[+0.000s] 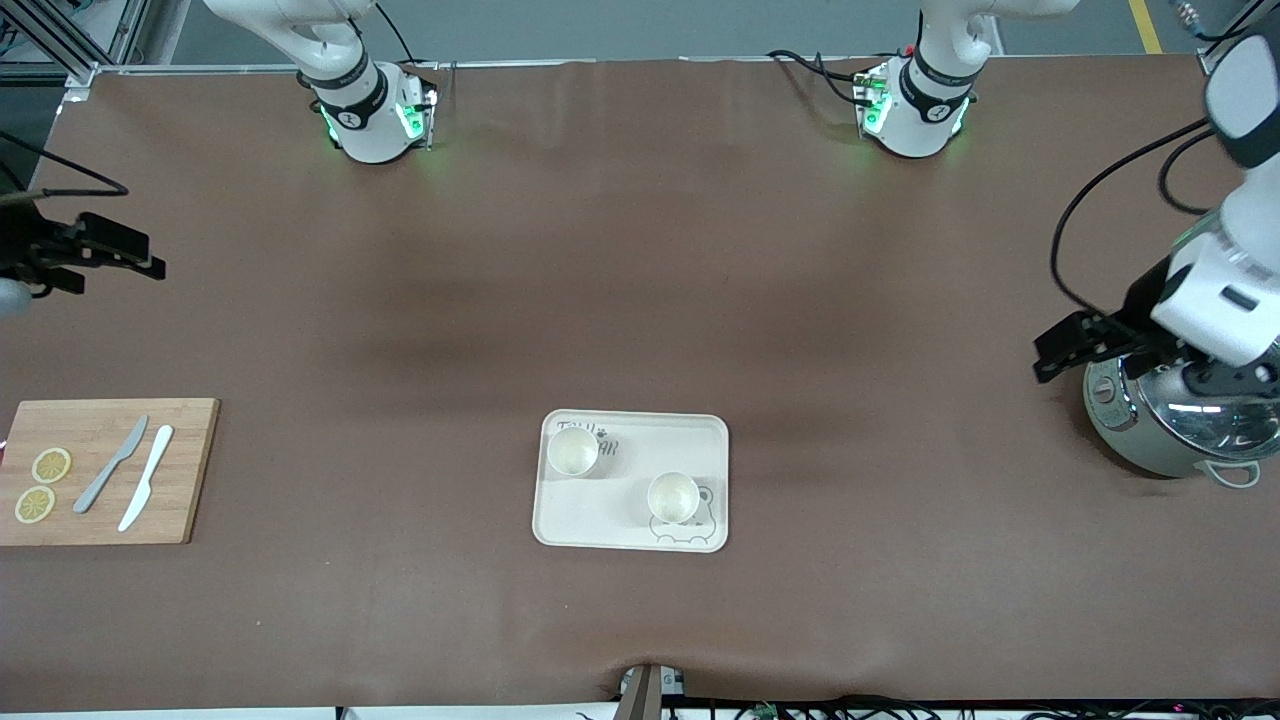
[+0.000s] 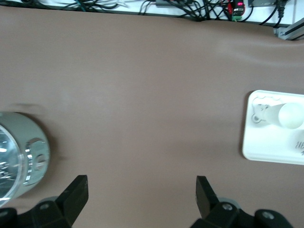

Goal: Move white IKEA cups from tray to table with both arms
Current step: 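Reach the left gripper to the cup on the tray while the right gripper follows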

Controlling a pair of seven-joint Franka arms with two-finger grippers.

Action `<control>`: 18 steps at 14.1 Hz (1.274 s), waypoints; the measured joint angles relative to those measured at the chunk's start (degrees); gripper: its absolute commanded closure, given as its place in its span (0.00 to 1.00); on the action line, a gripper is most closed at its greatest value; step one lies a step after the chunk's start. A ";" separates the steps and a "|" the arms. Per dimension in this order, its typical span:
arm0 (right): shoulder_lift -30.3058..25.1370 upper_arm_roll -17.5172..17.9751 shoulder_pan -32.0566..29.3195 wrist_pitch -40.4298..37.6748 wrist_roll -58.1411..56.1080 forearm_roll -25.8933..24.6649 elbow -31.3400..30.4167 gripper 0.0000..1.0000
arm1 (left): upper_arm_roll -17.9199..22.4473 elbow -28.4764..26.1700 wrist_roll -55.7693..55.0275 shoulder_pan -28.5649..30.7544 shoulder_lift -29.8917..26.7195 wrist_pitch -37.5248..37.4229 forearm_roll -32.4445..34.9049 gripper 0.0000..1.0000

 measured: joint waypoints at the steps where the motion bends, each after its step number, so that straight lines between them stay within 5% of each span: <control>1: 1.21 0.11 0.02 0.11 0.00 0.00 -0.03 0.00 | -0.04 1.67 -2.03 -1.53 1.96 0.06 0.00 0.00; 7: 8.32 0.81 1.38 3.43 1.10 0.00 -0.13 0.00 | -0.64 4.23 -15.64 -13.09 14.21 11.26 -2.43 0.00; 18: 14.45 1.22 11.09 9.23 42.60 4.75 -0.13 0.00 | -0.85 5.17 -17.91 -18.18 26.46 24.96 -7.04 0.00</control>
